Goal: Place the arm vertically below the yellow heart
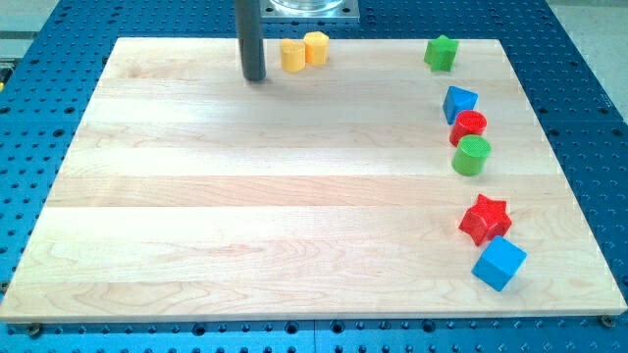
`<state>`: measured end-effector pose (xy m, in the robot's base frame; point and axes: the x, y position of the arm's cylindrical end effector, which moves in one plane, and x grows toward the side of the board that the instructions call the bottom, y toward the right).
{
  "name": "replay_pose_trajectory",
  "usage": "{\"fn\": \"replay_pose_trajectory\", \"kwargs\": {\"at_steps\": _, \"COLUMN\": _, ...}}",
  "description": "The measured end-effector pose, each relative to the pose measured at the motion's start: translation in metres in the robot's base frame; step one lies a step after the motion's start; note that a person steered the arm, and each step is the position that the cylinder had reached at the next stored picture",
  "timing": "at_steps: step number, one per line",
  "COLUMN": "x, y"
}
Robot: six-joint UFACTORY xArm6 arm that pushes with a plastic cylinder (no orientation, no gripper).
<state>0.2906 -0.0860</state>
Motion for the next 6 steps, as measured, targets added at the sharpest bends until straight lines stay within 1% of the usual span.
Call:
{"fn": "replay_pose_trajectory", "kwargs": {"at_steps": 1, "x": 0.020, "y": 0.019}}
{"fn": "replay_pose_trajectory", "kwargs": {"at_steps": 5, "x": 0.026, "y": 0.027}}
{"fn": "replay_pose_trajectory", "kwargs": {"at_steps": 6, "x": 0.027, "y": 0.066}}
